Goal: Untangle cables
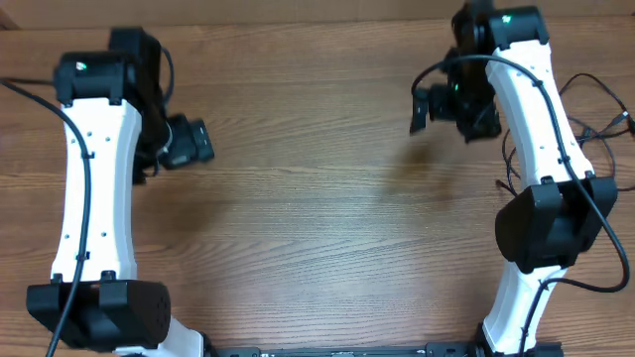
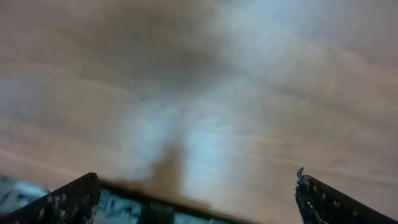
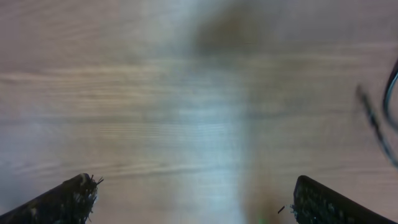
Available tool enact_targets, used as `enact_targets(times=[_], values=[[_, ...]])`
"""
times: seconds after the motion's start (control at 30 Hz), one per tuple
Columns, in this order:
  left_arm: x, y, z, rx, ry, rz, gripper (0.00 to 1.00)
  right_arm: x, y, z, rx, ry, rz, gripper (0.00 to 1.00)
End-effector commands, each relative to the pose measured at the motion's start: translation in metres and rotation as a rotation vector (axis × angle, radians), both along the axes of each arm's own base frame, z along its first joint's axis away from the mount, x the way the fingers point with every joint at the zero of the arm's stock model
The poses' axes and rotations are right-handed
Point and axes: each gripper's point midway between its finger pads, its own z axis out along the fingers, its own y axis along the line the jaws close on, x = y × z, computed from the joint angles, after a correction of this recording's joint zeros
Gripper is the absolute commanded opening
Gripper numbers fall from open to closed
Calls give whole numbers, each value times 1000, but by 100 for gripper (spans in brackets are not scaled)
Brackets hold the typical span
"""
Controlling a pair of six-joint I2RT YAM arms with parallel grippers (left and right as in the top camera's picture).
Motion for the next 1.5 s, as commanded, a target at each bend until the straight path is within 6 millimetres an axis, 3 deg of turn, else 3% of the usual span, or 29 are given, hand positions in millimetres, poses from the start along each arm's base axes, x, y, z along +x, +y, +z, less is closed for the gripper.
enact_targets(times=[0.0,0.17,0.37,0.5,0.67,0.93,1.13,1.47], values=[[-37,-4,-13,-23,75,-30,100,-29,-7,10,-21,9,-4,100],[-74,-5,-34,-23,120,-35,100,-62,-19,4,-78,50,-30,100],[-85,-5,-38,-6,-124,-37,100,-77,-24,16,-68,-143,-62,100],[-89,2,-23,45,-346,-34,100,-81,-24,31,-39,-341,-74,100],[-98,3,8,94,-671,-84,100,-89,-32,65,-32,-650,-95,100],[-126,2,38,109,-954,-71,100,-134,-46,119,-23,-1001,-126,100],[-127,1,40,76,-970,-16,100,-151,-48,138,-7,-1089,-133,100],[-144,0,17,70,-852,-19,100,-155,-48,127,-16,-1039,-128,100]])
